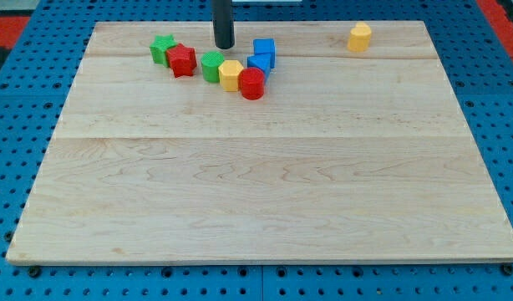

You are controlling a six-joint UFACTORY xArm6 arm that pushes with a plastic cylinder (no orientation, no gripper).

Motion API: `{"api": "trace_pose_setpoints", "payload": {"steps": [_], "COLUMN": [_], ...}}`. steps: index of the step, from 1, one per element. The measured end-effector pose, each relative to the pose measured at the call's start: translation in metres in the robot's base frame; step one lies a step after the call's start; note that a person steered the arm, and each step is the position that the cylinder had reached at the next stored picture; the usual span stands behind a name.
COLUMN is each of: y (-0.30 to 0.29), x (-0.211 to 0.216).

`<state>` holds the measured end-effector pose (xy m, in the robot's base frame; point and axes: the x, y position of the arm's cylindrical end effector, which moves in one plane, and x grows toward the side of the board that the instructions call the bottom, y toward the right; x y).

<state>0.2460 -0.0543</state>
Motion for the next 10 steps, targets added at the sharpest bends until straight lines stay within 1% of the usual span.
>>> {"api": "trace_pose_setpoints", "payload": {"steps": [1,2,4,5,6,7,8,9,10], "y": [0.009,0.052,0.088,0.064,0.130,0.144,0.101,0.166,0.180], "x": [0.000,-0.005,0.024,0.033,0.040,0.076,0.082,0.115,0.115]}}
